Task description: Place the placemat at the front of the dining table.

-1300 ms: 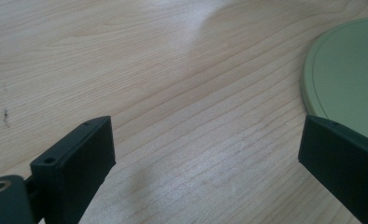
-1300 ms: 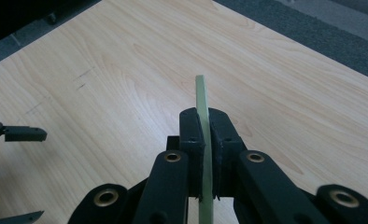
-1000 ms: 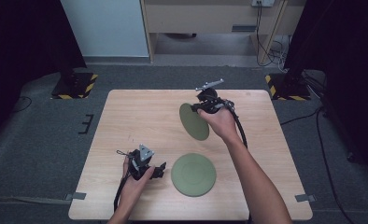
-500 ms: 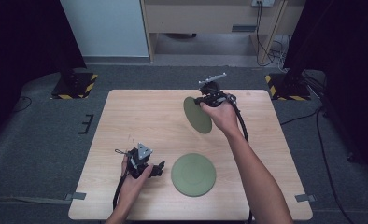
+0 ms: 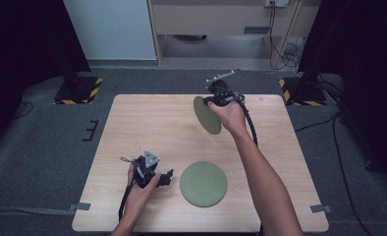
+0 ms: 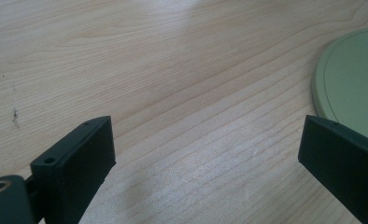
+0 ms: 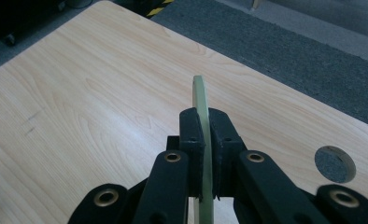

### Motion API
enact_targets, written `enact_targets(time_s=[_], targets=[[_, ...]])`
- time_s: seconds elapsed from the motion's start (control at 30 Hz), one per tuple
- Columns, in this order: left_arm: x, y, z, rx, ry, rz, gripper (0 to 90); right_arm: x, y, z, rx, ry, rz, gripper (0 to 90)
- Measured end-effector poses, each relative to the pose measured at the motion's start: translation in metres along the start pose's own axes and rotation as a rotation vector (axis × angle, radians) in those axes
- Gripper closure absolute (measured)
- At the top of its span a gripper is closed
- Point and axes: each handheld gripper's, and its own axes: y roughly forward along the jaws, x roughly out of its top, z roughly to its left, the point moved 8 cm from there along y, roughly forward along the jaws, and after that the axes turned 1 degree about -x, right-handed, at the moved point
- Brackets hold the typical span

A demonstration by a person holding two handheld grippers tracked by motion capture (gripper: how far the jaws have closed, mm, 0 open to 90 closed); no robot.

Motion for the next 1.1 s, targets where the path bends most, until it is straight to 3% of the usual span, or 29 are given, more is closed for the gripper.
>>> enact_targets(time_s=[0.33,0.87,1.1], targets=[[0.000,0.000,0.000,-0.001,0.000,-0.002,3.2,0.005,0.011,0.003,-0.017,-0.002,0.009,85.7],[0.001,-0.003,0.003,0.002,-0.005,-0.009,3.2,0.013,0.037,0.027,0.002,0.003,-0.005,85.7],[0.001,-0.004,0.003,0.000,-0.006,-0.010,3.3,0.012,0.046,0.026,-0.006,0.018,-0.011,85.7]])
